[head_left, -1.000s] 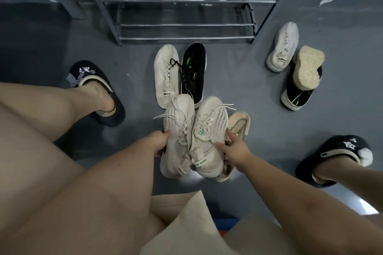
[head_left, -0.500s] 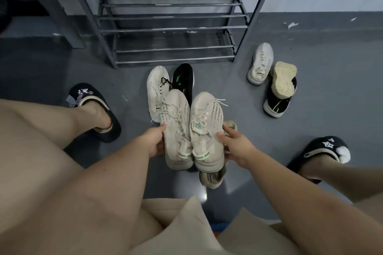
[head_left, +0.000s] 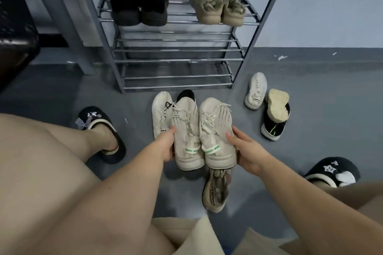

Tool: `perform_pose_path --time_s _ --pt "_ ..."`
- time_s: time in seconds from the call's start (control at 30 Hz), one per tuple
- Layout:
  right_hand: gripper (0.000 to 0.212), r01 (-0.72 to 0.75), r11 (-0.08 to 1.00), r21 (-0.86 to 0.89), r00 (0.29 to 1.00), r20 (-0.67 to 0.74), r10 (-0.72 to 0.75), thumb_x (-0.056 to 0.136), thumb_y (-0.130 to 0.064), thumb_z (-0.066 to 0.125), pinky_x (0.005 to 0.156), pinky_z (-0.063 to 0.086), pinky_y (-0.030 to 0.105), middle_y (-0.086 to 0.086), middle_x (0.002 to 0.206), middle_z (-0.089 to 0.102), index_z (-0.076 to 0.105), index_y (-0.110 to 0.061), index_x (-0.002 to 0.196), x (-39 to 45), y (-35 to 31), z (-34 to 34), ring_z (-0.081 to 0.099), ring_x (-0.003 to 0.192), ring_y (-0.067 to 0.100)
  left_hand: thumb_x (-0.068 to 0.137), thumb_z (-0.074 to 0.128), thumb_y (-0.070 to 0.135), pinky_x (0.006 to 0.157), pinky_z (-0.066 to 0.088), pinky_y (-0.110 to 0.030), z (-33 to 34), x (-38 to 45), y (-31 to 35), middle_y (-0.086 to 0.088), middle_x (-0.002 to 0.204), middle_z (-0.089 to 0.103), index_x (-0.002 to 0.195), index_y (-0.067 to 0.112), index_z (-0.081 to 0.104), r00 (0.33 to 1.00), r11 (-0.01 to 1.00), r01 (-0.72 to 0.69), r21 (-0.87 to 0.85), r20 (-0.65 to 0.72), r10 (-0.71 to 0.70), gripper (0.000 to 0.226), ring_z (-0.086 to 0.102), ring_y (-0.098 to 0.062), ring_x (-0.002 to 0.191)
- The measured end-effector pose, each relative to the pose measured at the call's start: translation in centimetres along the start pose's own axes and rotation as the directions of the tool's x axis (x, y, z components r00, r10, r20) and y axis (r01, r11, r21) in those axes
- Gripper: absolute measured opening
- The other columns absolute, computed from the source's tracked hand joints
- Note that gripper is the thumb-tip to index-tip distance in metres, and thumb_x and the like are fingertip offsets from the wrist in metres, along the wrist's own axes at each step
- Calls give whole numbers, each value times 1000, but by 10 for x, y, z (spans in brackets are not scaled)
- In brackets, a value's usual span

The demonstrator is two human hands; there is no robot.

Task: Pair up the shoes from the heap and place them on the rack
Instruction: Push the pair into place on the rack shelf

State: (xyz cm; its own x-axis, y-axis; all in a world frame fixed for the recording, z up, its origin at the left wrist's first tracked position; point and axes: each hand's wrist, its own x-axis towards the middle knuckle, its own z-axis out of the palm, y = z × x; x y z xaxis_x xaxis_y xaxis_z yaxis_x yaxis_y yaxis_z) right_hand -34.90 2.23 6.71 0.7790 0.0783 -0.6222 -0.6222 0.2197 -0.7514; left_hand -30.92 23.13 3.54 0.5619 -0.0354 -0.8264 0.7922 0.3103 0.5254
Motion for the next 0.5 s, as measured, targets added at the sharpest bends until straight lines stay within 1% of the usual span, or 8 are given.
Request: perform_pose_path --time_s 0.13,0.17,0.23,0.27,0.33,0.37,0.43,0.5 --pt "34 26 998 49 1000 -9 -26 95 -14 53 77 53 35 -9 109 67 50 -33 123 0 -16 9 66 91 12 98 39 44 88 50 -41 8 -10 14 -11 113 66 121 9 59 999 998 -13 -55 40 15 46 63 -28 99" --pt "35 28 998 49 1000 -10 -28 96 -13 52 77 53 35 -8 111 67 50 -31 126 2 -22 10 66 90 11 98 40 43 90 49 -40 11 -11 17 -10 111 67 120 9 60 999 998 -17 -64 51 20 45 64 -28 96" --pt "42 33 999 28 999 -3 -33 96 -13 51 78 54 35 -4 120 65 47 -24 137 7 -34 12 65 93 14 99 41 36 91 48 -38 15 -16 23 -8 99 69 113 9 63 997 996 -43 -80 68 48 37 64 -24 87" --pt "43 34 999 18 999 1 -34 97 -12 50 76 55 34 -3 121 65 45 -21 139 10 -42 14 65 93 14 98 42 32 93 48 -38 17 -17 27 -8 93 69 110 10 63 995 994 -61 -93 74 68 33 64 -23 86" --pt "40 41 999 -5 999 12 -40 98 -10 48 69 58 32 -4 111 66 47 -21 136 14 -59 20 64 89 13 96 46 26 97 48 -39 19 -17 38 -7 89 69 111 9 63 993 992 -92 -85 70 98 28 64 -24 86" --pt "39 49 999 -11 998 24 -49 98 -9 47 68 58 32 -6 105 66 48 -23 134 17 -67 22 64 87 13 95 46 24 100 47 -40 20 -16 44 -7 90 69 112 8 62 992 992 -105 -75 69 110 28 64 -24 87" --pt "36 64 998 2 997 44 -64 99 -7 45 73 55 35 -5 98 66 50 -25 129 23 -83 30 63 85 15 95 46 23 102 45 -41 20 -17 63 -8 92 69 114 7 62 987 988 -139 -61 78 143 29 64 -26 90" --pt "32 63 998 -7 996 58 -62 99 -6 43 73 51 36 -4 95 66 53 -24 124 29 -100 39 63 83 16 97 45 25 99 48 -40 17 -17 85 -7 96 69 117 8 61 981 984 -177 -27 80 179 31 64 -26 95"
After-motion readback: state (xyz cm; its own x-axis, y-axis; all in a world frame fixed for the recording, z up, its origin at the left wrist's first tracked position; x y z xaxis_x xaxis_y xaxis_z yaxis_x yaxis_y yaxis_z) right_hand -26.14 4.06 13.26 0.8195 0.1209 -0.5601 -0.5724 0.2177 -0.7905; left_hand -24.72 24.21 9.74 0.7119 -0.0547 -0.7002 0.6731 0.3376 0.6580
